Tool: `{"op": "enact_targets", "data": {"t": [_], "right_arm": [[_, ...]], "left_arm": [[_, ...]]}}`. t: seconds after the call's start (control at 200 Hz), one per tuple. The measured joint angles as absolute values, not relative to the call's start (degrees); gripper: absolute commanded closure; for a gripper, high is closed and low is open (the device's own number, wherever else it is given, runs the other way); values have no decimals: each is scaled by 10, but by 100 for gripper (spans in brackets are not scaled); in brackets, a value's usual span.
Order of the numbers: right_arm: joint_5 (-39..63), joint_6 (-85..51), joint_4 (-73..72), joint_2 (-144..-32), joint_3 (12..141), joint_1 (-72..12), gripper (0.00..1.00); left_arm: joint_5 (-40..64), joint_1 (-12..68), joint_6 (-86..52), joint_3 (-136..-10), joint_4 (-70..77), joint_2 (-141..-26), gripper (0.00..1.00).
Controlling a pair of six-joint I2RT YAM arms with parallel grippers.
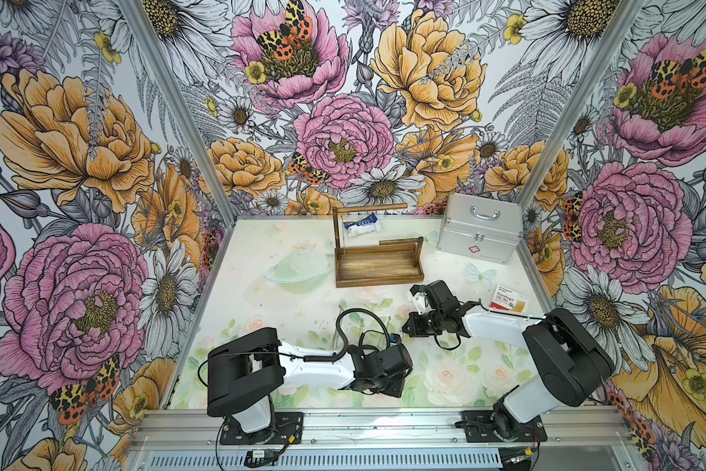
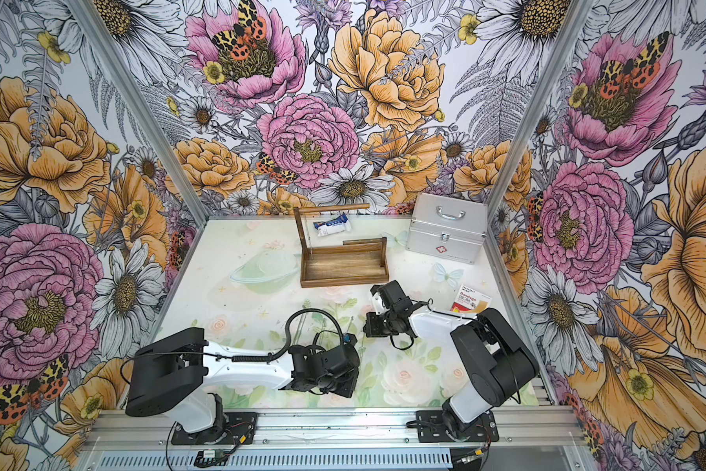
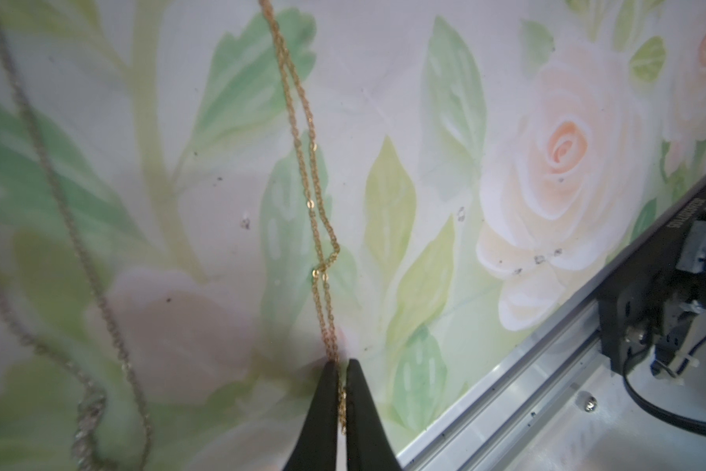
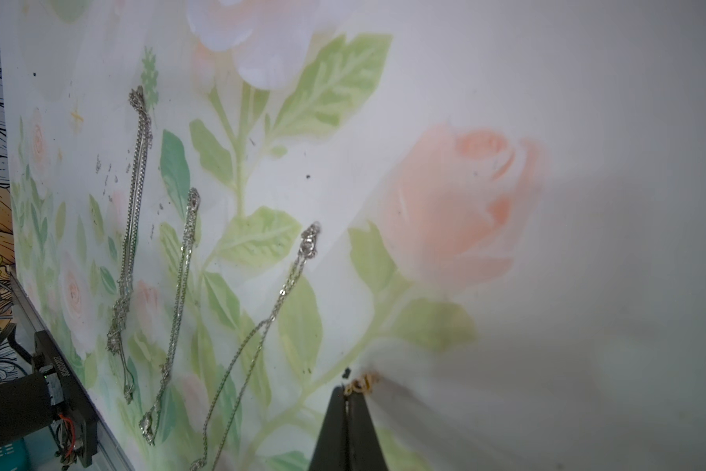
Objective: Take the necklace off the jewelry display stand
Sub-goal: Place the necklace at the center of the board.
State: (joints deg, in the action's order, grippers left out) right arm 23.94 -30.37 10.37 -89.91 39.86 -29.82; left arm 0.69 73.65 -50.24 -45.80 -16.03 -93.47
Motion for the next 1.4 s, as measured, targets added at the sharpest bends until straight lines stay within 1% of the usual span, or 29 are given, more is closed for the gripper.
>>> {"op": "enact_targets", "data": {"t": [0.455, 0.716, 0.841, 1.241, 1.401], "right_arm": [[237, -299, 103, -934, 420, -298, 100], [236, -295, 103, -936, 423, -297, 100], [236, -294, 98, -939, 423, -296, 100], [236, -290, 89, -943, 424, -292, 100], [236, -290, 88, -943, 424, -292, 100]], "left_arm": [[9, 741, -510, -458, -150, -940, 92], [8, 743, -510, -458, -147, -941, 92], [8, 743, -510, -458, -145, -940, 86], [8, 745, -510, -458, -144, -940, 86], [5, 745, -507, -461, -166, -932, 80]]}}
